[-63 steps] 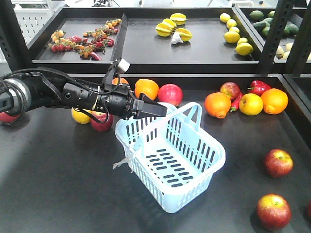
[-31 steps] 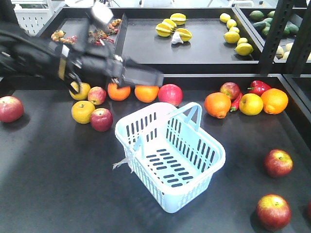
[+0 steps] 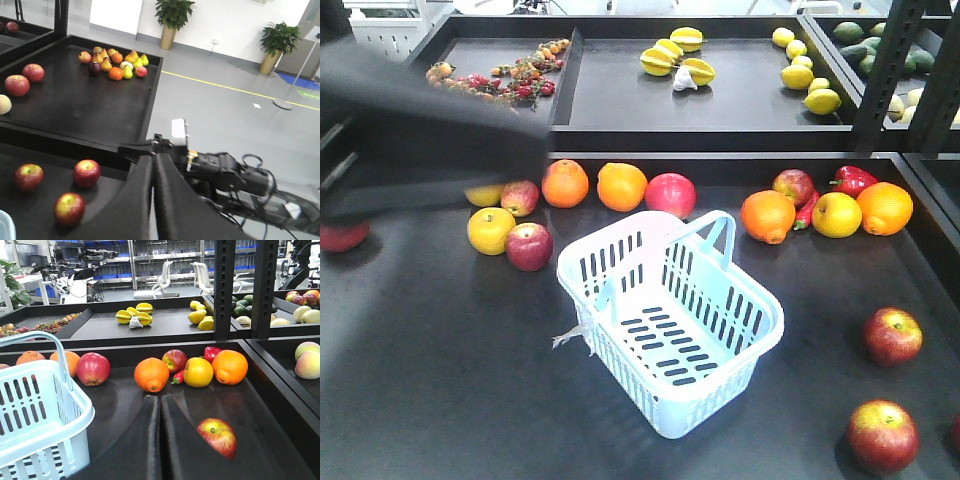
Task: Pick three apples into basket with both arms
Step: 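Open the left gripper and withdraw the left arm from the basket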
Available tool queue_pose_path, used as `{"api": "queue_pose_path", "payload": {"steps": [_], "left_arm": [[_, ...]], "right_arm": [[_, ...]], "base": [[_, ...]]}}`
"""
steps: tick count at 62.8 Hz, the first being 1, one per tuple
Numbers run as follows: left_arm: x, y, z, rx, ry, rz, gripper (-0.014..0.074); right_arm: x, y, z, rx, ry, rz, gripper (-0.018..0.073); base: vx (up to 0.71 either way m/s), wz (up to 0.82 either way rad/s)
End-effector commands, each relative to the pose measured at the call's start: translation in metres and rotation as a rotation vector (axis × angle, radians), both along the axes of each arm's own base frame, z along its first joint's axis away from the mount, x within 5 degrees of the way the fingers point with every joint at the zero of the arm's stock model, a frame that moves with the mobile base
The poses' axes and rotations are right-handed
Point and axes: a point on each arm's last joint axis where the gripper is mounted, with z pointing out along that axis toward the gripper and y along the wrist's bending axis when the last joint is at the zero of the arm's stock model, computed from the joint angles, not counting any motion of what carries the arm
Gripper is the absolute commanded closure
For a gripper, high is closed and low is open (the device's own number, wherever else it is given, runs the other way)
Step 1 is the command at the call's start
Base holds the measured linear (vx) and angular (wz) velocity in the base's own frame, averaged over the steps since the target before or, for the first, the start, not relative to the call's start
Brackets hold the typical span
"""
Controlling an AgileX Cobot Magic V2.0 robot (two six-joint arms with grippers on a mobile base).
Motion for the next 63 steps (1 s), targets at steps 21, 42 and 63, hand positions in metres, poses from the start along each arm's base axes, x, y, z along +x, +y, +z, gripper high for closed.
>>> {"api": "queue_pose_path", "payload": {"steps": [21,42,63], "left_arm": [[-0.088,0.035,-0.087,-0.030,-0.046,0.208,0.0605],[-0.090,0.064,-0.226,0.011,0.080,0.640,0.0605],[-0.090,0.070,-0.248,-0.026,0.159,0.723,0.0604]], "right_arm": [[0.000,0.001,0.002,-0.020,-0.067,0.003,0.0564],[0.000,0.001,0.003,-0.006,-0.074,0.005,0.0564],[-0.002,-0.001,0.020,0.573,-0.253,0.035,0.0564]], "base": [[0.00,0.00],[0.00,0.00],[0.00,0.00]]}}
